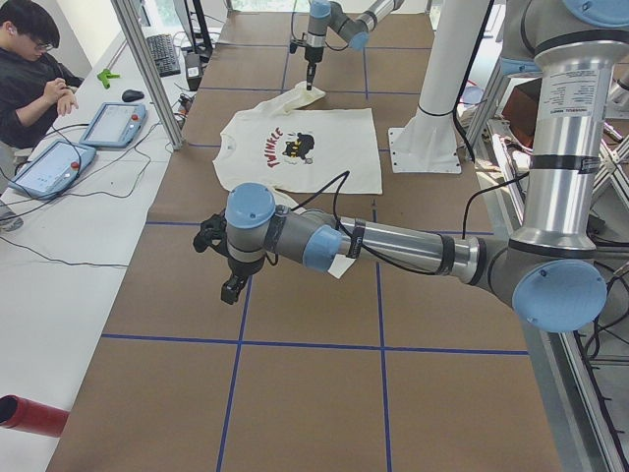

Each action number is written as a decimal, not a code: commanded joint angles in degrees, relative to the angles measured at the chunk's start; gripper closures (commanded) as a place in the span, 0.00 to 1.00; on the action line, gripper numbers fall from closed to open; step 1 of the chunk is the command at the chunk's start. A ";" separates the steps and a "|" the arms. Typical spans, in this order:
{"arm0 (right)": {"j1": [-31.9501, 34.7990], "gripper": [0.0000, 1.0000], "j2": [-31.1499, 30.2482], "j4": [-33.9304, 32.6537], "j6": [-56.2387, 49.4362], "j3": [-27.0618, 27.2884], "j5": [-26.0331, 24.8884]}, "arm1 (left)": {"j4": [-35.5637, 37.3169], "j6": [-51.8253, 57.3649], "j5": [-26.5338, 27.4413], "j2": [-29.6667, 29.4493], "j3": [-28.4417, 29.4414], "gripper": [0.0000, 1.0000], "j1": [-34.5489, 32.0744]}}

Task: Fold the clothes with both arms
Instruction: 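Lift the sleeve with the right gripper and carry it across the shirt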

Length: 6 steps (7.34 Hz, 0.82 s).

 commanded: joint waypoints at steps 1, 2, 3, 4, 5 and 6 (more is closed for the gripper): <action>5.53 1.00 13.77 -0.66 -0.07 -12.77 3.40 | 0.04 -0.09 0.00 0.00 -0.10 0.00 0.00; 7.39 1.00 21.38 -0.39 -0.16 -20.13 6.56 | 0.04 -0.09 0.00 -0.09 -0.19 0.00 0.00; 7.84 1.00 29.03 -0.13 -0.07 -27.60 6.85 | 0.04 -0.09 0.00 -0.17 -0.11 0.00 0.00; 9.32 1.00 31.11 4.66 0.01 -30.46 8.16 | 0.04 -0.09 0.09 -0.52 0.16 0.00 0.00; 9.43 1.00 31.91 11.41 -0.07 -33.71 8.44 | 0.04 -0.09 0.09 -0.61 0.16 0.00 0.00; 8.30 1.00 38.27 13.56 -0.07 -40.44 8.53 | -0.05 -1.83 0.09 -0.61 -0.10 0.00 0.00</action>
